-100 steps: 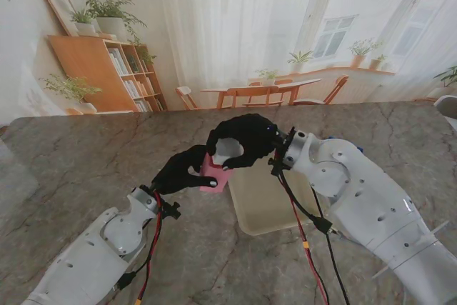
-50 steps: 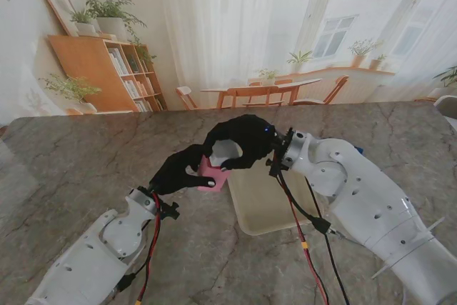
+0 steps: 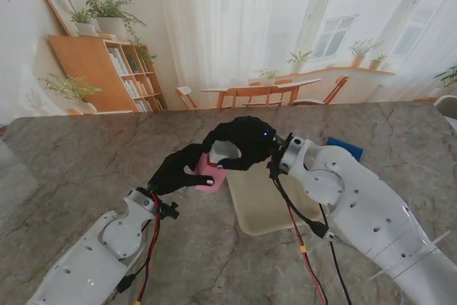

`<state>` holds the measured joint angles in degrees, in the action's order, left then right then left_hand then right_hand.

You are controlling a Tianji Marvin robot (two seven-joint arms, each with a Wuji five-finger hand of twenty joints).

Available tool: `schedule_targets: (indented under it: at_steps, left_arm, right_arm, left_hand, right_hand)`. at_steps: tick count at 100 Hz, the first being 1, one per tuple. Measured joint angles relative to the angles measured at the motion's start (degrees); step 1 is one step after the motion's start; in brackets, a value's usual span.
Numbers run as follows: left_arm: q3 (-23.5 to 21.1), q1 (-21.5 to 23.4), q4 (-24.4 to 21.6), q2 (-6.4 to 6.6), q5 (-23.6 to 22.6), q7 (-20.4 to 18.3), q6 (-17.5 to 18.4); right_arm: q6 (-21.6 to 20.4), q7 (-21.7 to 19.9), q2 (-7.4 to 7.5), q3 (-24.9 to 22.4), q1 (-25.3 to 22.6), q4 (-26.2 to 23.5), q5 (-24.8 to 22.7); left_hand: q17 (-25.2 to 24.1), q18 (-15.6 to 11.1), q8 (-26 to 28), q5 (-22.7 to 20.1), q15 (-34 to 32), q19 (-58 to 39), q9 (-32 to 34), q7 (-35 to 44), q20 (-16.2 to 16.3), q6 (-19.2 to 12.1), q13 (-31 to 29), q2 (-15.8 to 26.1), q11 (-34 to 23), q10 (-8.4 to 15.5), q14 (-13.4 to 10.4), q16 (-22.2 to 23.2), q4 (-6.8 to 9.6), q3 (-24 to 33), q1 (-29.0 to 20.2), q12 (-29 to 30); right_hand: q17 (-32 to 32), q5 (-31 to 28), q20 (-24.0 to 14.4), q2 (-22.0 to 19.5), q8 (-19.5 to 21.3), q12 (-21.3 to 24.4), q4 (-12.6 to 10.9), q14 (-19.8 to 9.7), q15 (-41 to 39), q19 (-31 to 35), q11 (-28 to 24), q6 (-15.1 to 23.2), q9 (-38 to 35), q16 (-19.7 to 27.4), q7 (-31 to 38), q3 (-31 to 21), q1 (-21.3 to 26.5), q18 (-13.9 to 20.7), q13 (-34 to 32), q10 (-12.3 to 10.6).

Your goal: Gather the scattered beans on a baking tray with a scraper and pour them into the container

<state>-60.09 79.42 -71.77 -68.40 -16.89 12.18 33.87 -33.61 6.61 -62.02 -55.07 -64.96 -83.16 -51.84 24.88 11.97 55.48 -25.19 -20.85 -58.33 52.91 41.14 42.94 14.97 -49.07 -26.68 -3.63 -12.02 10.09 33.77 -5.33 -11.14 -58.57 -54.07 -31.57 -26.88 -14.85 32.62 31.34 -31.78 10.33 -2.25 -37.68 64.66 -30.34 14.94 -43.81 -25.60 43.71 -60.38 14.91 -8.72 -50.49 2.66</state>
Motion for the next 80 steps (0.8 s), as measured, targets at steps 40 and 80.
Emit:
schedule_targets:
  at_steps: [40,80]
  left_arm:
    - [-0.7,0.5,-0.7,-0.06,0.4,0.4,-0.5]
    - [-0.6,0.2,-0.8,-0.19,0.3,0.9,-0.2]
  right_arm:
    - [4.8,-3.6,0.04,-1.7,-2.7,-2.7,3.1]
    - [7.9,-7.5,0.13,-1.9,-3.3,-4.9,5.8]
  left_hand:
    - [0.1,-0.1,0.0,-0.1,0.0,0.3,0.0,0.0,0.0,-0.3,0.0,-0.4,0.0,0.0,0.0,0.2,-0.01,0.0,0.0,-0.8]
    - [0.1,-0.2,0.0,-0.1,0.0,0.3,0.0,0.0,0.0,-0.3,0.0,-0.4,0.0,0.0,-0.2,0.2,-0.01,0.0,0.0,-0.8]
  right_hand:
    - [5.9,2.2,-1.6,-12.5,1.8,1.4,-3.6,3.8,2.3,-1.4,4.2,-8.5,3.4,-0.3,-15.0,12.4,1.4,-5.0,3.8,2.3]
    - [13.9,6.2,-2.1,-18.7,2.3,4.1,-5.5,10.8,14.6,-6.9,13.9,-19.0,10.1,2.6,-27.7,22.2,1.8,-9.1,12.9,6.2]
